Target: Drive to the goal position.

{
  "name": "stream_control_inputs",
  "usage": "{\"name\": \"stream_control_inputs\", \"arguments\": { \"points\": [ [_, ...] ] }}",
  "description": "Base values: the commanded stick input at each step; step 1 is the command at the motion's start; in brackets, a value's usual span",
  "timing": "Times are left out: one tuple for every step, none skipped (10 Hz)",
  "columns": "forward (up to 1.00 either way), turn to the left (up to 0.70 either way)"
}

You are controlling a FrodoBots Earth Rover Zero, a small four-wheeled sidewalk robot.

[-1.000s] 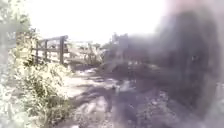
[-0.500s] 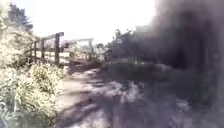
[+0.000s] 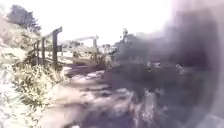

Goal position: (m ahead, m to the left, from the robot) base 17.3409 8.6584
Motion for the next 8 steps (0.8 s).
{"name": "stream_control_inputs", "arguments": {
  "points": [
    [1.00, 0.00],
    [1.00, 0.00],
    [1.00, 0.00],
    [1.00, 0.00],
    [1.00, 0.00],
    [1.00, 0.23],
    [1.00, 0.40],
    [1.00, 0.40]
  ]
}}
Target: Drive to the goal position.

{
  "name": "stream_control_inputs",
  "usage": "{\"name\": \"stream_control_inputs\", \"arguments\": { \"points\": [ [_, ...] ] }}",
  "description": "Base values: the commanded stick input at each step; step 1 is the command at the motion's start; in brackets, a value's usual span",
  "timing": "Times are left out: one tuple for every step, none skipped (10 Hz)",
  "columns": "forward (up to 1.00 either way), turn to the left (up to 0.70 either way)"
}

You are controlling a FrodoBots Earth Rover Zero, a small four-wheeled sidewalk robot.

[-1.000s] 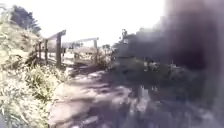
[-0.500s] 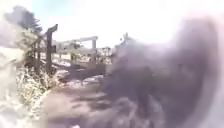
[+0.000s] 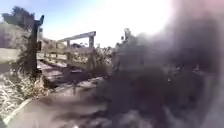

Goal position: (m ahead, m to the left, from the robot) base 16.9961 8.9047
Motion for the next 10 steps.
{"name": "stream_control_inputs", "arguments": {
  "points": [
    [1.00, 0.40],
    [1.00, 0.40],
    [1.00, 0.40],
    [1.00, 0.40],
    [1.00, 0.40],
    [1.00, 0.40],
    [1.00, 0.40],
    [1.00, 0.40],
    [1.00, 0.00],
    [1.00, 0.00]
  ]
}}
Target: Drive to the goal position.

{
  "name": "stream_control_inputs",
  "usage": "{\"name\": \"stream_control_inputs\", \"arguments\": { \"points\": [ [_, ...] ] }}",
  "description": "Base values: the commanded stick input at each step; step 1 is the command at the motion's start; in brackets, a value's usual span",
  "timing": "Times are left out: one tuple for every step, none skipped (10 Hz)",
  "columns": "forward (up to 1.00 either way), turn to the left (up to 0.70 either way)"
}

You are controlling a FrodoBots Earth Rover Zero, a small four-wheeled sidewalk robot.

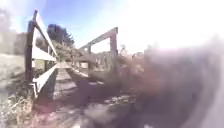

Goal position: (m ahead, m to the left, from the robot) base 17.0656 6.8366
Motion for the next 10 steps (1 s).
{"name": "stream_control_inputs", "arguments": {
  "points": [
    [1.00, 0.00],
    [1.00, 0.00],
    [1.00, 0.03],
    [1.00, 0.40],
    [1.00, 0.40],
    [1.00, 0.40],
    [1.00, 0.40],
    [1.00, 0.40],
    [1.00, 0.40],
    [1.00, 0.40]
  ]
}}
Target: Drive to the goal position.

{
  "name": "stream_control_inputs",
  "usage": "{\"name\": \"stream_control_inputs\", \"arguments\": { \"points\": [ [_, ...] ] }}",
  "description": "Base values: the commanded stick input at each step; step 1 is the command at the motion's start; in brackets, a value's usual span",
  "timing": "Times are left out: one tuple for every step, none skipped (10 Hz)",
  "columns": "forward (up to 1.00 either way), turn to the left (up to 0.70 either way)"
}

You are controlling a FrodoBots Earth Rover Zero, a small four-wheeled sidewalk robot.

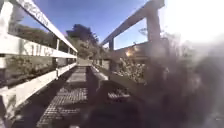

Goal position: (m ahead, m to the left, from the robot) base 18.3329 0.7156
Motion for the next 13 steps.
{"name": "stream_control_inputs", "arguments": {
  "points": [
    [1.00, 0.40],
    [1.00, 0.40],
    [1.00, 0.30],
    [1.00, 0.05],
    [1.00, 0.00],
    [1.00, 0.00],
    [1.00, 0.00],
    [1.00, 0.00],
    [1.00, 0.00],
    [1.00, 0.00],
    [1.00, -0.26],
    [1.00, -0.37],
    [1.00, -0.38]
  ]
}}
